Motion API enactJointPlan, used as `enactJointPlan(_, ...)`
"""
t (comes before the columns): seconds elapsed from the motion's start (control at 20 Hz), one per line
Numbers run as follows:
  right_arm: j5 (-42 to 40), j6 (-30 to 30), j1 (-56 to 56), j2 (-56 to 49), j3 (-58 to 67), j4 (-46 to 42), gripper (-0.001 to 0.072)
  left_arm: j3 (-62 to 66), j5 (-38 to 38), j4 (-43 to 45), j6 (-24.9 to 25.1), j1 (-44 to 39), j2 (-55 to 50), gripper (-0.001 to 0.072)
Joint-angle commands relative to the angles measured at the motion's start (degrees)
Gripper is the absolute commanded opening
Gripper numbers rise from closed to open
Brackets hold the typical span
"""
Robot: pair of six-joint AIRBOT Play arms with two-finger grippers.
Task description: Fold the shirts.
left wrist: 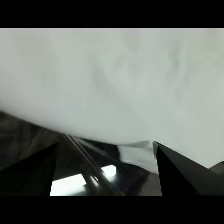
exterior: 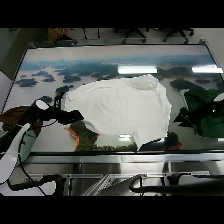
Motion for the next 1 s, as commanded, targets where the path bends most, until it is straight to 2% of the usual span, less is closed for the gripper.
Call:
enactJointPlan(0.0, -3.9, -2.3, 0.5, 0.5, -7.2, 5.2, 0.0407, 1.0, 3.5, 0.4, 0.0, -5.0, -3.1, 0.047)
enactJointPlan(0.05, -4.8, -2.4, 1.0, 0.4, -7.5, 5.1, 0.0407, 2.3, 3.5, 0.4, 0.0, -5.4, -3.8, 0.0351)
enactJointPlan(0.25, -7.1, -2.8, 4.6, -1.8, -7.7, 5.6, 0.0405, 4.8, 2.3, 0.3, -0.1, -5.5, -4.6, 0.0347)
enactJointPlan(0.3, -7.8, -2.8, 5.7, -2.5, -7.7, 5.6, 0.0403, 4.8, 2.4, 0.4, -0.1, -5.3, -4.3, 0.0279)
enactJointPlan(0.35, -8.7, -2.9, 6.9, -3.3, -7.7, 5.6, 0.0352, 4.8, 2.1, 0.4, 0.0, -4.9, -4.1, 0.0056)
enactJointPlan(0.4, -9.2, -4.2, 8.0, -3.8, -7.6, 6.2, 0.0258, 4.8, 1.2, 0.5, 0.1, -4.7, -4.0, 0.0019)
enactJointPlan(0.45, -9.1, -6.2, 8.8, -4.0, -7.6, 8.1, 0.0086, 4.8, 0.5, 0.4, 0.1, -4.2, -3.6, 0.0019)
enactJointPlan(0.5, -7.9, -8.4, 9.1, -3.7, -7.2, 11.1, 0.0021, 4.8, -0.3, 0.3, 0.1, -3.7, -2.6, 0.0018)
enactJointPlan(0.65, -3.0, -12.3, 8.8, 0.9, -1.2, 19.4, 0.0021, 5.3, -1.2, 0.2, 0.0, -1.9, 5.0, 0.0016)
enactJointPlan(0.75, -1.8, -12.9, 7.3, 6.5, 7.0, 25.2, 0.0022, 10.0, -6.4, 0.2, 0.0, -0.4, 12.2, 0.0016)
enactJointPlan(0.85, -3.6, -15.3, 4.3, 13.1, 18.1, 32.7, 0.0021, 18.5, -12.5, 0.2, -0.2, 0.7, 19.2, 0.0016)
enactJointPlan(0.95, -9.6, -15.8, 1.5, 19.1, 28.7, 35.3, 0.0021, 28.3, -15.1, 0.2, -1.7, 1.3, 24.9, 0.0017)
